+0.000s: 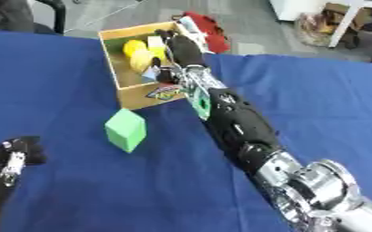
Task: Pick up objects on the table and place them in the box.
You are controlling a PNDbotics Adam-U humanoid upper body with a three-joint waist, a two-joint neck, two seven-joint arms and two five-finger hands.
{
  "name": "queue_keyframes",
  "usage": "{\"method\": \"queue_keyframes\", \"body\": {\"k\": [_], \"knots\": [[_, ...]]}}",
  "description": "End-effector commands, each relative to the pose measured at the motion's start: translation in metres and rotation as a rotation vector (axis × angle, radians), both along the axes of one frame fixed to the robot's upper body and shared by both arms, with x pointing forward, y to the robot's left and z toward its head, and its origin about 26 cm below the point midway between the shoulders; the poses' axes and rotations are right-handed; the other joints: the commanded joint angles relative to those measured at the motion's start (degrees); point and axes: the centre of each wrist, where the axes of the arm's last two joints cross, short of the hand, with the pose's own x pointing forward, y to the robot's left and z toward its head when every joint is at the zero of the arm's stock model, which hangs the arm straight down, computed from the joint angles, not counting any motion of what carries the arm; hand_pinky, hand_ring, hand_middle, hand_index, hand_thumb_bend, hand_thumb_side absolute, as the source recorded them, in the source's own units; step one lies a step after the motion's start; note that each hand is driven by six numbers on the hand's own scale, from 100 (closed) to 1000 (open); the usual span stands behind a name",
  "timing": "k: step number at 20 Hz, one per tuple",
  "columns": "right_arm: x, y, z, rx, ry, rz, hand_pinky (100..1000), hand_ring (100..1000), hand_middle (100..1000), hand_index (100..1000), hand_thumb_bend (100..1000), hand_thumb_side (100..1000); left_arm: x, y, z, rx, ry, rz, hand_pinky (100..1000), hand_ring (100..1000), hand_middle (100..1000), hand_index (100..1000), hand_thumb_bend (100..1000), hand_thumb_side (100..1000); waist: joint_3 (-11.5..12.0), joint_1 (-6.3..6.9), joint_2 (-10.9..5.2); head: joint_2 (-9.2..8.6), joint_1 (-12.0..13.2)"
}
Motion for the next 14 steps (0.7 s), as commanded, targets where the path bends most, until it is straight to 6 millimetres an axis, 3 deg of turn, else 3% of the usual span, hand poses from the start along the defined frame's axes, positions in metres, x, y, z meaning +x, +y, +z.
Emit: {"method": "queue_keyframes", "body": {"k": [1,6,10,14], "knots": [[0.003,-0.009,0.026,-0.028,-0.045,0.031,770,786,781,1000,100,203,0.000,0.002,0.006,0.003,-0.020,0.002,641,565,545,723,100,739,-0.30,0.46,-1.28,-0.14,0.23],[-0.003,-0.017,0.055,-0.073,-0.014,0.362,809,835,833,1000,100,204,-0.003,0.006,0.001,-0.001,-0.009,0.026,641,565,545,723,100,739,-2.18,0.56,-2.16,0.73,1.21],[-0.016,-0.022,0.081,-0.198,0.013,0.652,846,880,877,1000,100,199,-0.005,0.010,-0.002,-0.001,0.001,0.046,642,565,545,723,100,739,-3.68,0.65,-2.88,1.45,1.77],[-0.030,-0.019,0.092,-0.372,0.082,0.874,896,944,945,1000,100,166,-0.007,0.013,-0.005,0.000,0.006,0.065,642,565,545,723,100,738,-4.56,0.65,-3.40,1.83,1.95]]}}
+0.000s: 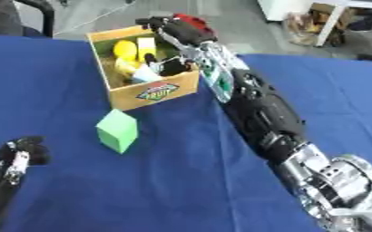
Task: Pick up objects on the table and place them in the box.
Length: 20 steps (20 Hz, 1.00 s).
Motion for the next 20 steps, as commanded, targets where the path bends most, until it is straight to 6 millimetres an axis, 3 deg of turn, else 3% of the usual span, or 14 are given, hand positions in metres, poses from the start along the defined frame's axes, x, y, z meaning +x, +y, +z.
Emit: {"method": "queue_keyframes", "body": {"k": [1,7,12,20], "knots": [[-0.011,0.000,0.027,-0.146,-0.030,0.151,912,964,968,1000,100,175,0.000,0.005,0.005,0.008,-0.021,0.018,641,565,545,723,100,737,-0.26,0.64,-1.97,0.32,0.21],[-0.024,0.027,0.016,-0.431,-0.013,0.278,956,1000,1000,1000,100,249,0.000,0.005,0.005,0.006,-0.023,0.020,641,564,546,723,100,735,-0.16,0.82,-2.11,0.28,0.08],[-0.029,0.052,-0.014,-0.567,0.012,0.352,965,1000,1000,1000,100,275,0.001,0.004,0.006,0.003,-0.027,0.018,640,564,546,723,100,736,0.08,0.98,-2.00,0.19,-0.21],[-0.033,0.065,-0.060,-0.677,0.034,0.387,969,1000,1000,1000,100,288,0.001,0.004,0.006,0.001,-0.026,0.016,641,564,546,723,100,738,0.20,0.97,-1.89,0.18,-0.31]]}}
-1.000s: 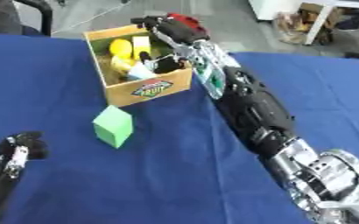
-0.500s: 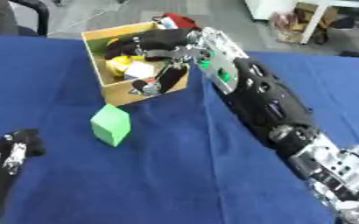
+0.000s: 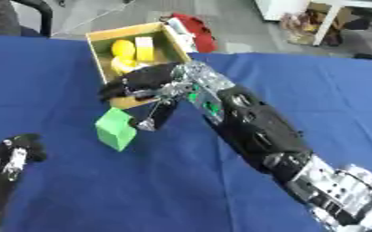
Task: Pick up objects on the table and place them in the box.
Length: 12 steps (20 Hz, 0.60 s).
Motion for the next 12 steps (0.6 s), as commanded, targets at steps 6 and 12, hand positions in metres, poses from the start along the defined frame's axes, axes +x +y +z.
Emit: {"method": "queue_keyframes", "body": {"k": [6,12], "knots": [[0.002,0.011,-0.002,-0.228,-0.037,0.173,969,1000,1000,1000,100,289,0.002,0.001,0.008,0.002,-0.028,-0.001,641,563,546,724,100,739,0.17,1.11,-1.28,-0.43,-0.48],[0.001,0.019,-0.007,-0.226,-0.042,0.181,967,1000,1000,1000,100,289,0.002,0.000,0.008,0.001,-0.028,-0.004,642,563,546,724,100,741,0.33,1.09,-1.22,-0.56,-0.98]]}}
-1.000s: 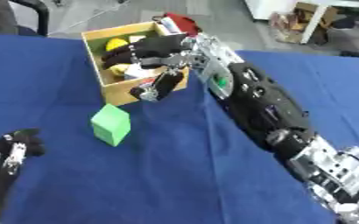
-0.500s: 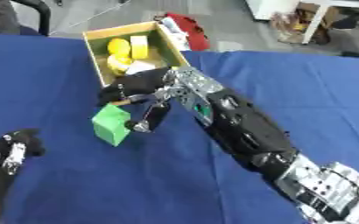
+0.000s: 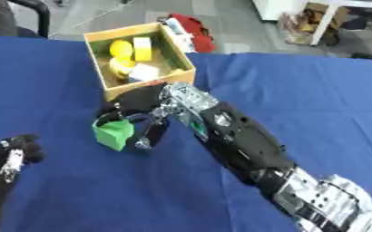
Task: Pick up objects on the table and place them in the box.
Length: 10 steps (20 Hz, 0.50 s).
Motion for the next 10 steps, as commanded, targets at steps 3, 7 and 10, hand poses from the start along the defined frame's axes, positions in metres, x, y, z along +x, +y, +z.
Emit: {"method": "queue_keyframes", "body": {"k": [3,7,10], "knots": [[0.0005,0.0091,0.0057,-0.185,-0.006,0.136,967,1000,1000,1000,100,291,0.0016,0.0005,0.0073,0.001,-0.026,-0.004,641,563,547,724,100,741,0.14,1.08,-1.22,-0.46,-0.45],[0.0004,0.0125,0.0051,-0.171,-0.013,0.132,965,1000,1000,1000,100,286,0.0016,0.0002,0.0072,0.000,-0.026,-0.006,641,563,547,724,100,743,0.26,1.06,-1.20,-0.41,-0.49],[0.0006,0.0129,0.0078,-0.146,-0.023,0.131,962,1000,1000,1000,100,280,0.0016,0.0004,0.0072,0.000,-0.026,-0.004,642,563,547,724,100,743,0.28,1.03,-1.19,-0.23,-0.50]]}}
